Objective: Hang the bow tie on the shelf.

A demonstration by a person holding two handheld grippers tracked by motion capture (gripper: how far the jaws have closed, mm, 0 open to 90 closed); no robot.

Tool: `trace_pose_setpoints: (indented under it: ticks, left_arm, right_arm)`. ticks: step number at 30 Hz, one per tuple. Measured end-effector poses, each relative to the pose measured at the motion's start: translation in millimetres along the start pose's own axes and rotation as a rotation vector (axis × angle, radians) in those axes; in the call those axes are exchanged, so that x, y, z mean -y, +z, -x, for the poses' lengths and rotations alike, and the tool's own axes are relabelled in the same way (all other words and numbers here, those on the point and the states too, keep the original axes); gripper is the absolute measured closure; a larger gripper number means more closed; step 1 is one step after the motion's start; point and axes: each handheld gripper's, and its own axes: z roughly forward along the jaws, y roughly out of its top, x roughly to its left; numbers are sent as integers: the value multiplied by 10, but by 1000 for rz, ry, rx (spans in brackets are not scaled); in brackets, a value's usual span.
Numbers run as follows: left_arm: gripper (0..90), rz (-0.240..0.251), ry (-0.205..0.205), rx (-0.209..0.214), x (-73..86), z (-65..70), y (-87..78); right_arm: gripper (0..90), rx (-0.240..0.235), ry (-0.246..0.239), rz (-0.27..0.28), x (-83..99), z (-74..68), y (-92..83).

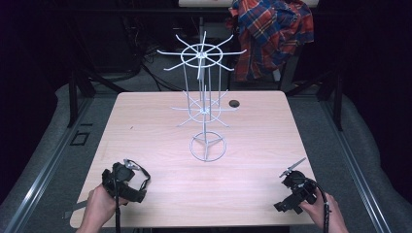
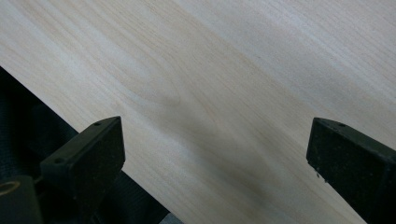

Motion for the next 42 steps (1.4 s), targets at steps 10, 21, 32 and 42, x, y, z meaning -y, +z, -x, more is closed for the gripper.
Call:
trace_pose_setpoints:
  ticks: [10,21,32,42]
  left_arm:
    - [0,-62,39,-1,-99,42,125]
    - [421,-104,101,34,-87,58,175]
    - [669,-128,102,25,-82,78,206]
    - [812,-144,103,41,-77,60,213]
  right_arm:
    - [40,3,4,-3,2,-5,-2]
    - [42,17,-13,-24,3,12,-8]
    - [43,6,13,9,10,-9,20]
    - [44,10,4,-6,9,-2,13]
